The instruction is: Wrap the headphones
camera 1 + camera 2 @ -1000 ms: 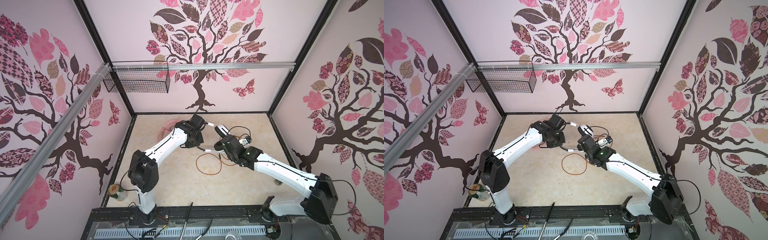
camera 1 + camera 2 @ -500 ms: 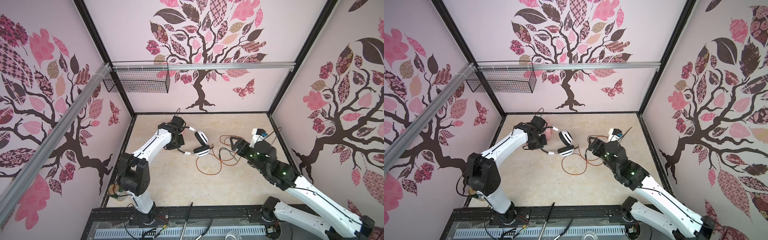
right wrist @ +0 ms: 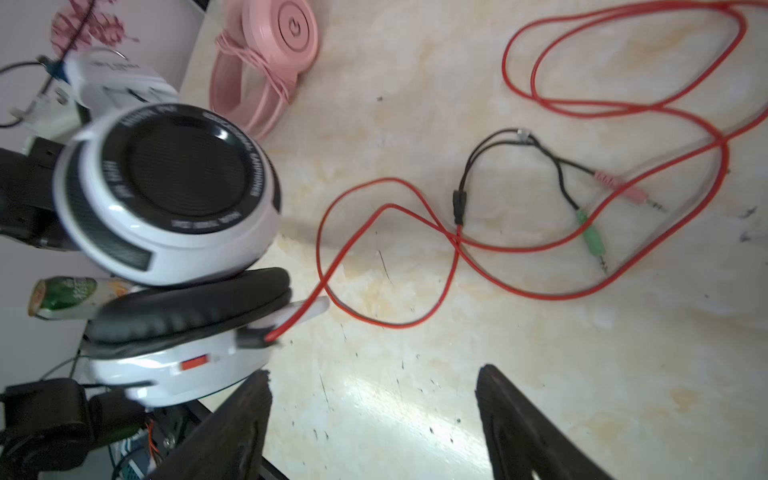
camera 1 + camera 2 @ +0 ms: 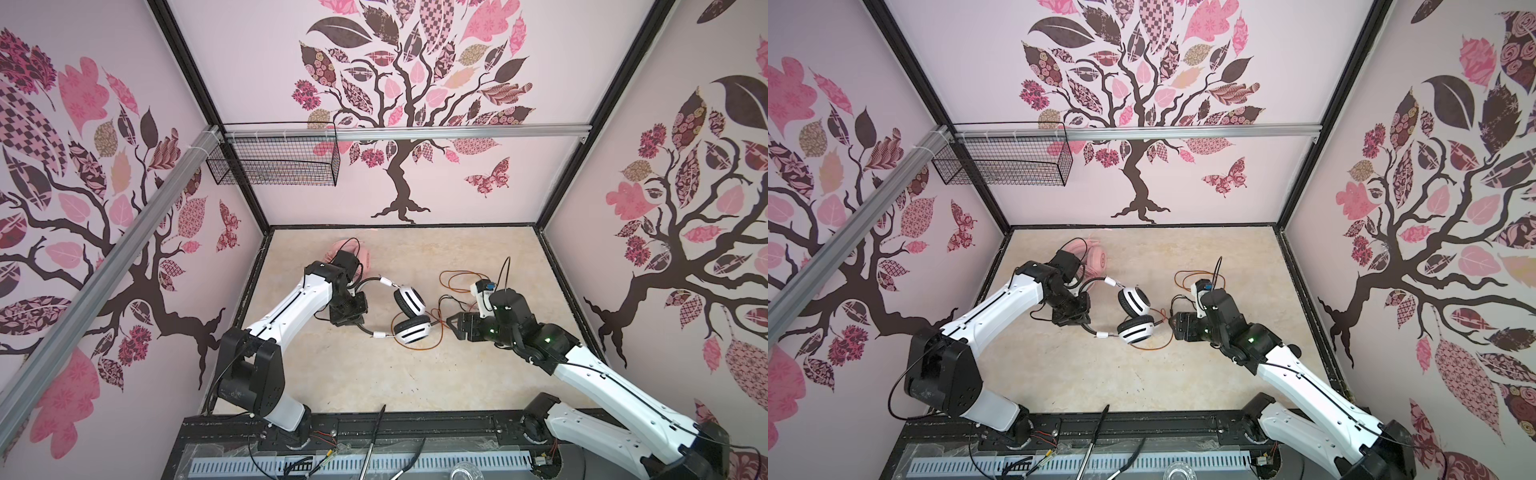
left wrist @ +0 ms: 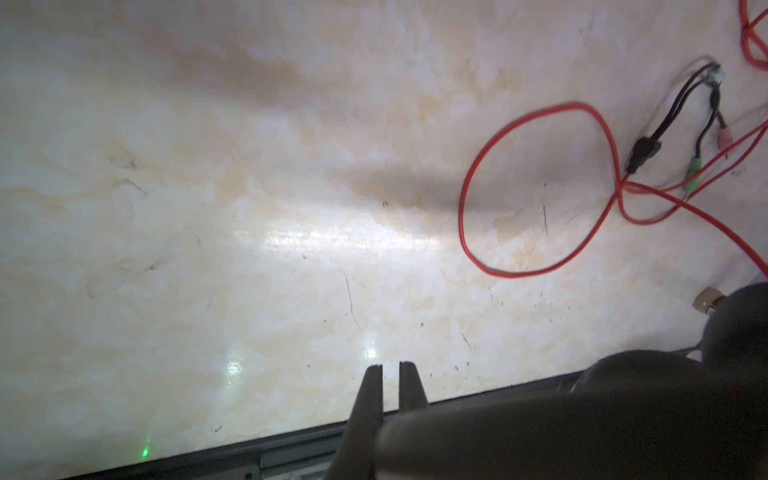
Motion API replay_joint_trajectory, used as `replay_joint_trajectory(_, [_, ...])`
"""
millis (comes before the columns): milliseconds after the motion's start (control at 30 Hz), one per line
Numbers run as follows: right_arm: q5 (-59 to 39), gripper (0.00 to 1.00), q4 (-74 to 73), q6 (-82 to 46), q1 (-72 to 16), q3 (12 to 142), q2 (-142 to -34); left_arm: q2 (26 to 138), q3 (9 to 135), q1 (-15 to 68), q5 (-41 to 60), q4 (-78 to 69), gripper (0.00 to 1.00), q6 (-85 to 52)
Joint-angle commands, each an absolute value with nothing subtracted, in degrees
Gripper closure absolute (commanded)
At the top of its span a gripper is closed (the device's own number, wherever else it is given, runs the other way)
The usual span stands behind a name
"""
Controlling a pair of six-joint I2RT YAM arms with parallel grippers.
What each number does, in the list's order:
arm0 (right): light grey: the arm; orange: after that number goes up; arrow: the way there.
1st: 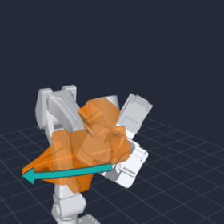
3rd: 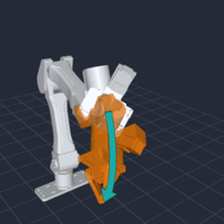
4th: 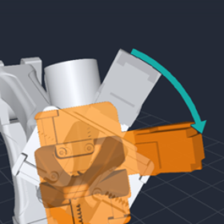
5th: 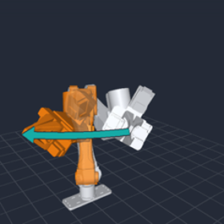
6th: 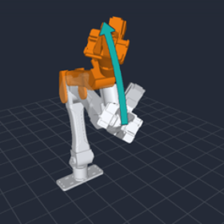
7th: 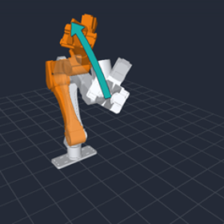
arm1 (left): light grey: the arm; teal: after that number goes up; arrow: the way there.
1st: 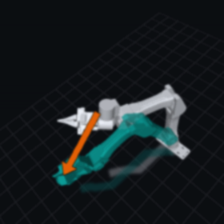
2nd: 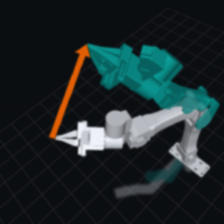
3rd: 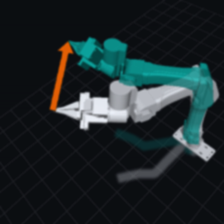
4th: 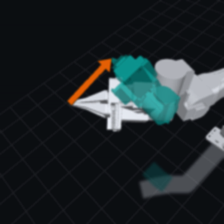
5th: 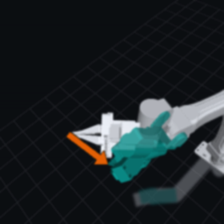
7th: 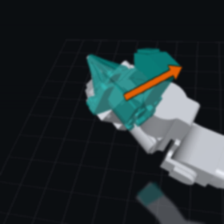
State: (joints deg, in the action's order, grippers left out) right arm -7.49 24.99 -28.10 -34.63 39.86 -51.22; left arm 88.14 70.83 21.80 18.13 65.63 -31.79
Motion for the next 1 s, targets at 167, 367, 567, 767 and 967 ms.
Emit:
replay_joint_trajectory(167, [-16.62,0.22,17.62,-24.31,-34.52,31.84,-47.98,78.7,70.46,21.8,31.68,68.88,1.0,-36.54])
replay_joint_trajectory(367, [-18.14,0.22,10.8,-24.71,-34.52,30.14,-51.21,75.54,76.57,21.8,24.45,71.45,1.0,-36.62])
replay_joint_trajectory(567, [-12.34,0.27,7.58,-22.85,-34.15,30.8,-51.69,72.88,82.92,21.8,5.63,73.47,1.0,-40.78])
replay_joint_trajectory(767, [-24.66,0.3,1.39,-28.07,-19.2,29.2,-53.18,80.47,97.32,21.79,-6.67,88.28,1.0,-39.57])
replay_joint_trajectory(967, [-35.08,0.36,-1.71,-31.18,-4.47,29.92,-60.49,86.07,99.3,21.53,0.76,94.07,1.0,-38.76])
